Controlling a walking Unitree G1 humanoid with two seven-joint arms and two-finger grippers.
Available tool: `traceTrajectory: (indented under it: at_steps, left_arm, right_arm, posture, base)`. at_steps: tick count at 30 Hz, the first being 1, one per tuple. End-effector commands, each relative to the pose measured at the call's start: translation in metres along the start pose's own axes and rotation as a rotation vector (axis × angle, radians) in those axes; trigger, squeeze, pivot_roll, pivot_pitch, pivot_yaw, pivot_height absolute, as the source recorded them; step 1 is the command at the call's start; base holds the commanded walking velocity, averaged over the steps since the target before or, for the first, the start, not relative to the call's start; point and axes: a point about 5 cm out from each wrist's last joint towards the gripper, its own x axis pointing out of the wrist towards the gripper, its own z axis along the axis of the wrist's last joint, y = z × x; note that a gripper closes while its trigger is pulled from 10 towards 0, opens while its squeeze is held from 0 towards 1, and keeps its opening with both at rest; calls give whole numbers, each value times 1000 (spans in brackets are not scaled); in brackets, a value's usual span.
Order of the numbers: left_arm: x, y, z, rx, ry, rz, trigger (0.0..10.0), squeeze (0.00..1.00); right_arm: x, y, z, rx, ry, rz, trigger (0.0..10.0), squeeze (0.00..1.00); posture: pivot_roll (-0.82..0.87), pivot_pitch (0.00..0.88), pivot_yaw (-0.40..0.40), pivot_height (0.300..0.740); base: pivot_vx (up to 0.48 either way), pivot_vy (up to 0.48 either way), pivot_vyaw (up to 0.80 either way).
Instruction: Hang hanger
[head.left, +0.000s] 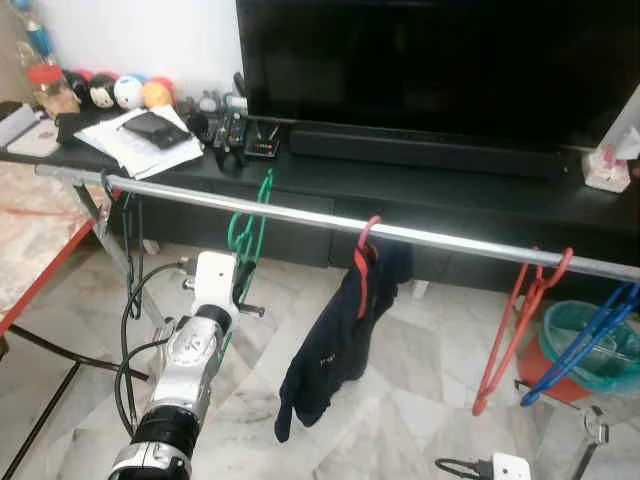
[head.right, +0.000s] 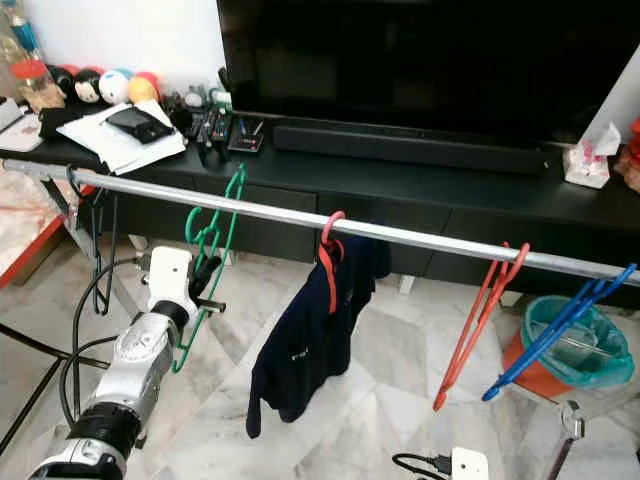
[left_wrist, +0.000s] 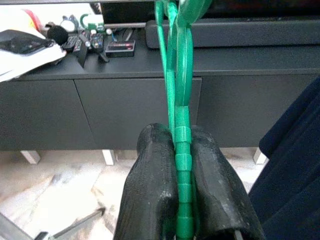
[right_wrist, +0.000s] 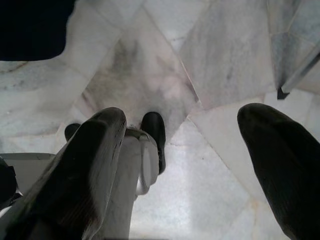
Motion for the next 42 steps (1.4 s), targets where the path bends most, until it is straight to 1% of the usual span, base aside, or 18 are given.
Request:
traceTrajectory:
  at_steps: [1, 8, 13, 15, 23, 24, 28, 42]
  left_arm:
    - [4, 1, 19, 7, -73, 6, 10000, 0]
    - [3, 3, 23, 15, -74, 11, 10000, 0]
    - [2, 6, 23, 8, -73, 36, 10000, 0]
    - [1, 12, 25, 3, -81, 71, 10000, 0]
    - [-4, 19, 25, 3, -75, 93, 10000, 0]
    - [-6, 23, 23, 8, -65, 104, 10000, 0]
    - [-9, 28, 20, 9, -53, 111, 10000, 0]
    - [-6, 28, 23, 7, -52, 103, 10000, 0]
  right_arm:
    - [-1, -3, -2, 12, 4, -14, 10000, 0]
    - [-1, -2, -3, 20, 3, -17, 10000, 0]
    - [-1, -1, -3, 23, 4, -18, 10000, 0]
    - [-1, -1, -3, 27, 3, -21, 10000, 0]
    - [-1, -2, -2, 31, 1, -23, 10000, 0]
    - [-1, -1, -2, 31, 0, -22, 10000, 0]
    - [0, -1, -2, 31, 0, -21, 10000, 0]
    - [0, -1, -1, 31, -1, -21, 10000, 0]
  posture:
    - [-51, 0, 37, 740]
    - [-51, 0, 43, 740]
    - [-51, 0, 43, 740]
    - [-48, 0, 42, 740]
    - [-43, 0, 37, 740]
    - [-42, 0, 36, 740]
    - [-36, 0, 35, 740]
    - [-37, 0, 36, 740]
  base:
    - [0, -285, 0]
    - [0, -290, 0]
    - [0, 0, 0]
    - [0, 0, 0]
    - [0, 0, 0]
    - [0, 0, 0]
    - [0, 0, 0]
    - [0, 0, 0]
